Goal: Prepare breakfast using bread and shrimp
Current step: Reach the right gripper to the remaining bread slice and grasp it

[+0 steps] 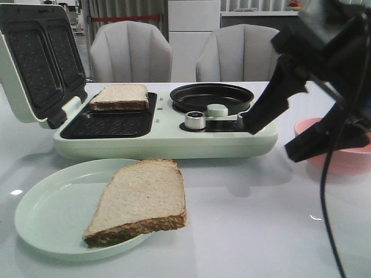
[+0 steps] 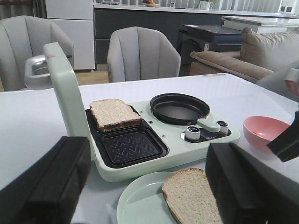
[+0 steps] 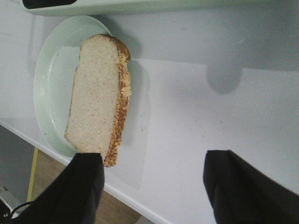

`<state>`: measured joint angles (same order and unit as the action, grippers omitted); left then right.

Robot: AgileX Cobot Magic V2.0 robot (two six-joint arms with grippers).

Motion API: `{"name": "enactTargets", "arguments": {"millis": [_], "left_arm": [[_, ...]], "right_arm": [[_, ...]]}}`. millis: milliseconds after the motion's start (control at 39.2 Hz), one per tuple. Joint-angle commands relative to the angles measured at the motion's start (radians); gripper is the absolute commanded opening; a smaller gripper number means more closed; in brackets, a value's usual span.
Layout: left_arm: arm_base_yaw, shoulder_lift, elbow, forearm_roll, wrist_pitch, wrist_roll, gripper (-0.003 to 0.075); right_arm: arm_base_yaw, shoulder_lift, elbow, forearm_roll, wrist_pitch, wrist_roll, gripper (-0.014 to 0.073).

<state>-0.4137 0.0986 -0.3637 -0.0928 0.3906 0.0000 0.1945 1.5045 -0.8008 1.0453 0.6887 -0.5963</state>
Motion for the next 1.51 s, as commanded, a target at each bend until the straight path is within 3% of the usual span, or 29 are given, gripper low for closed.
{"name": "enactTargets", "arguments": {"millis": [0,459,612,944,1097,1301,1480], "left_arm": [[-0.007,0.011,-0.023,-0.011,-0.087,-0.011,0.0572],[-0.007,0.011,-0.023,-0.011,-0.087,-0.011,0.0572],[-0.007,0.011,-0.023,-0.011,-0.087,-0.011,0.0572],[-0.007,0.011,-0.023,-0.011,-0.087,-0.011,0.0572],[-0.007,0.011,-0.023,-0.011,-0.087,-0.011,0.0572],[-0.007,0.011,-0.023,-0.011,-0.087,-0.011,0.0572],[-0.007,0.011,-0.023,-0.011,-0.087,-0.011,0.0572]], "right_arm": [[0.045,0.041,-0.033,0.142,-0.017,-0.103,0.0552],[0.121,0.33,-0.041,0.637,0.043,-0.471,0.0552],[0.124,0.387,-0.093,0.658,0.096,-0.494,0.0552],[0.187,0.429,-0.174,0.667,0.047,-0.492,0.0538],[0.191,0.429,-0.174,0.681,0.02,-0.492,0.0424],[0.189,0.425,-0.174,0.681,0.032,-0.494,0.0184],[0.159,0.4,-0.174,0.681,0.12,-0.514,0.0148]]}}
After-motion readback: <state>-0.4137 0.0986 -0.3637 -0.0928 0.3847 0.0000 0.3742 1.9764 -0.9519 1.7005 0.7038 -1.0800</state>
